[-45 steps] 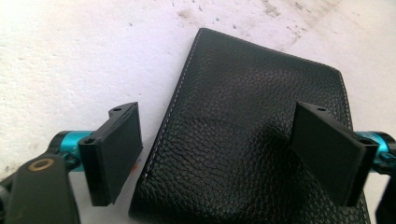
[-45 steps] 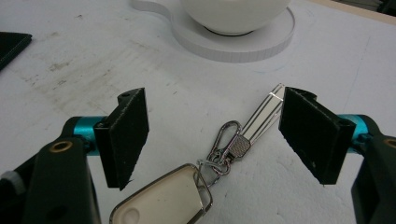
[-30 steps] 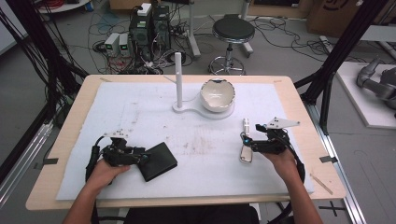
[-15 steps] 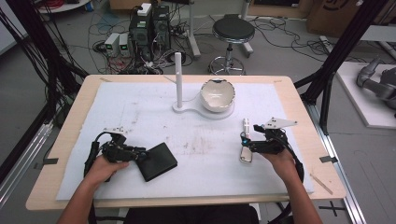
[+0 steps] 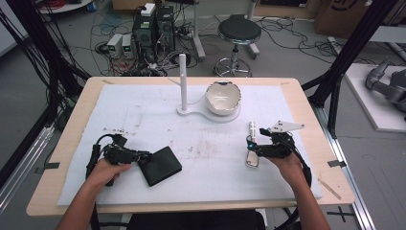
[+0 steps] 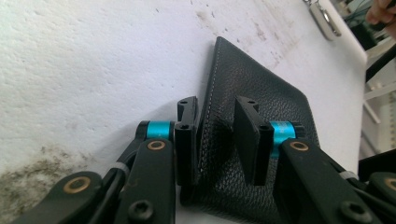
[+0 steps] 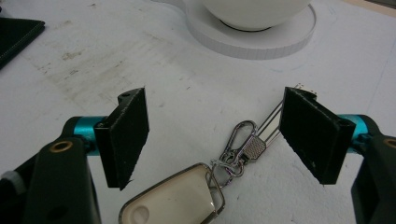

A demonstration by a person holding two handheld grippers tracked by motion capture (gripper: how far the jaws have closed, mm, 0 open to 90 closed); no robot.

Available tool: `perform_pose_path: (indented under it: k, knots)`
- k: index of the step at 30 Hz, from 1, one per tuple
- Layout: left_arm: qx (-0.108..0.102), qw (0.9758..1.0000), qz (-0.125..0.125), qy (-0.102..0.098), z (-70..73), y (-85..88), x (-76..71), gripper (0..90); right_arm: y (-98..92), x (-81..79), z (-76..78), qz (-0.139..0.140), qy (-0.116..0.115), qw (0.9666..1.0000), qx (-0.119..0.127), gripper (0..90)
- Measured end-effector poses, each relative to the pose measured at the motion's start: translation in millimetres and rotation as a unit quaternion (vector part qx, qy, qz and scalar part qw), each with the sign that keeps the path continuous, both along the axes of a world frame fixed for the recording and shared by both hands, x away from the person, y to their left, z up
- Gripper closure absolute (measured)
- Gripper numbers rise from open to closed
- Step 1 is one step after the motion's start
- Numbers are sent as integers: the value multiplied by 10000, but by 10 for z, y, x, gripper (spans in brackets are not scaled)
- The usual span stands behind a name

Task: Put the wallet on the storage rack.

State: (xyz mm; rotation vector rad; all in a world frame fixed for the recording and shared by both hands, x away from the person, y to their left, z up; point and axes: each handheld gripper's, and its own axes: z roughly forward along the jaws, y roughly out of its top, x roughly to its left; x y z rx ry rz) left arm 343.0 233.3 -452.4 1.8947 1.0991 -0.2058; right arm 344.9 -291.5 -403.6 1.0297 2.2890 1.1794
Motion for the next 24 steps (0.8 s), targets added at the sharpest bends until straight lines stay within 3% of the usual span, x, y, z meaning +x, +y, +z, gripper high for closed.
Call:
perform_pose_path:
  k: [9, 10, 14, 19, 24]
  knots:
    - [42, 9998, 139, -135, 43, -4, -38, 794, 6, 1, 2, 8, 6, 10000, -17, 247]
    - [-93, 9996, 205, -163, 57, 5, -48, 807, 17, 4, -2, 36, 17, 10000, -26, 247]
    - [-231, 9992, 222, -251, 96, 4, -50, 820, 33, 8, -6, 53, 38, 10000, -29, 247]
    - [-369, 9978, 187, -519, 213, -46, -50, 827, 124, 25, 3, 169, 76, 9998, 78, 247]
    - [-363, 9966, 67, -731, 294, -128, -43, 829, 273, 59, -6, 396, 98, 9991, 118, 247]
